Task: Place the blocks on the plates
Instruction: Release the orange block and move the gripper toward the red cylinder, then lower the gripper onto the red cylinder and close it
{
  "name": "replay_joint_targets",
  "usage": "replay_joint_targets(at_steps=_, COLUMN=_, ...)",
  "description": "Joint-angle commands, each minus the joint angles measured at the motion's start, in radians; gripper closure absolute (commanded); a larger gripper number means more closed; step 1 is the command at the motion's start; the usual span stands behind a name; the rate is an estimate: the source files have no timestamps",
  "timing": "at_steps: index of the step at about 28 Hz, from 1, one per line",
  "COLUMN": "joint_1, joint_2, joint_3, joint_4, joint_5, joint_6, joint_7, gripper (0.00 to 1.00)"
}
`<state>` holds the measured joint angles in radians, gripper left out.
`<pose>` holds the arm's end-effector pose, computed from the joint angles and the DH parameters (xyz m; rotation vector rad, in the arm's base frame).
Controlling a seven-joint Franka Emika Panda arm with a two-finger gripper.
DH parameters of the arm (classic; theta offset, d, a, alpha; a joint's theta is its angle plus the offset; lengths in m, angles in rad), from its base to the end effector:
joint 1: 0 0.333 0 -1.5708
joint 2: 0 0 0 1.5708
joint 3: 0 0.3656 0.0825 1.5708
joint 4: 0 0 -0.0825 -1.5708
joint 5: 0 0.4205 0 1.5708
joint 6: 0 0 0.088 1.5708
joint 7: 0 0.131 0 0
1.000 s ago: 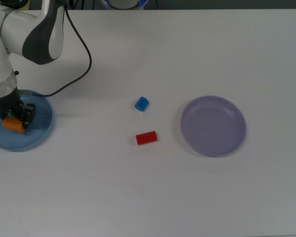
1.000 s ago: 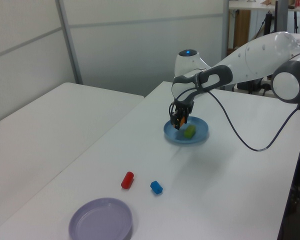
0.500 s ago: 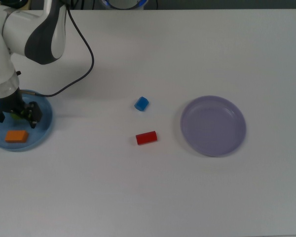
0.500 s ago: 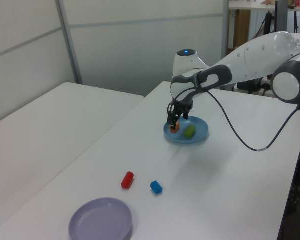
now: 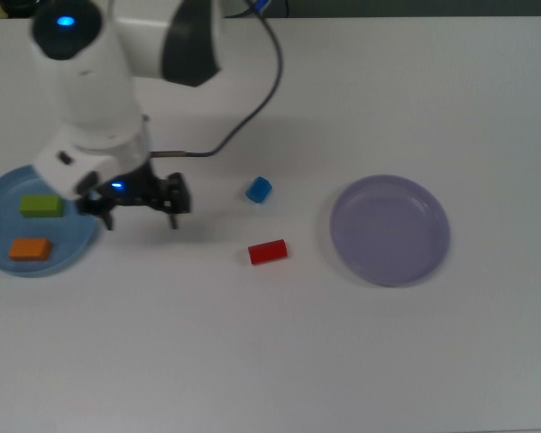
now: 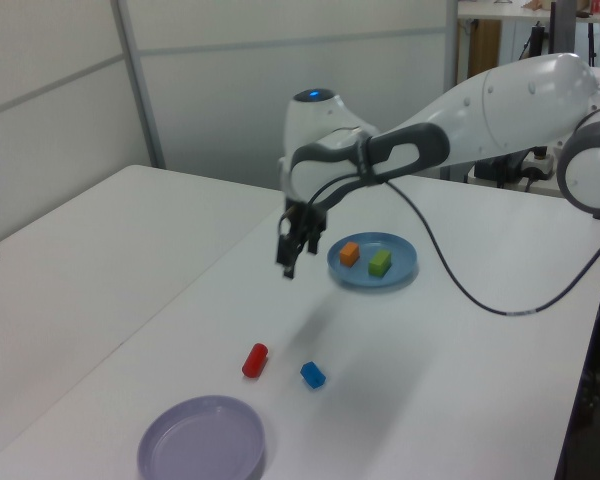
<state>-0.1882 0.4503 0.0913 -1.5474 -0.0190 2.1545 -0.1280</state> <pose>0.7529 -0.0844 0.4127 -3.1269 -0.0439 -0.2510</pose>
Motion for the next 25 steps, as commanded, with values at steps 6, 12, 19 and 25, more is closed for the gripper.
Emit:
replay_joint_targets(at_steps=6, joint_1=0.142, joint_2=0.008, joint_3=-0.013, joint_4=-0.025, joint_5=0.001, joint_6=-0.041, joint_7=0.047, gripper=0.0)
replay_joint_targets(at_steps=12, joint_1=0.191, joint_2=0.054, joint_3=-0.015, joint_4=-0.025, joint_5=-0.038, joint_6=-0.039, joint_7=0.059, gripper=0.0)
replay_joint_targets(at_steps=19, joint_1=0.217, joint_2=0.093, joint_3=-0.015, joint_4=-0.023, joint_5=-0.116, joint_6=-0.03, joint_7=0.082, gripper=0.0)
replay_joint_targets(at_steps=25, joint_1=0.22, joint_2=0.1, joint_3=-0.013, joint_4=-0.02, joint_5=-0.111, joint_6=-0.027, joint_7=0.064, gripper=0.0)
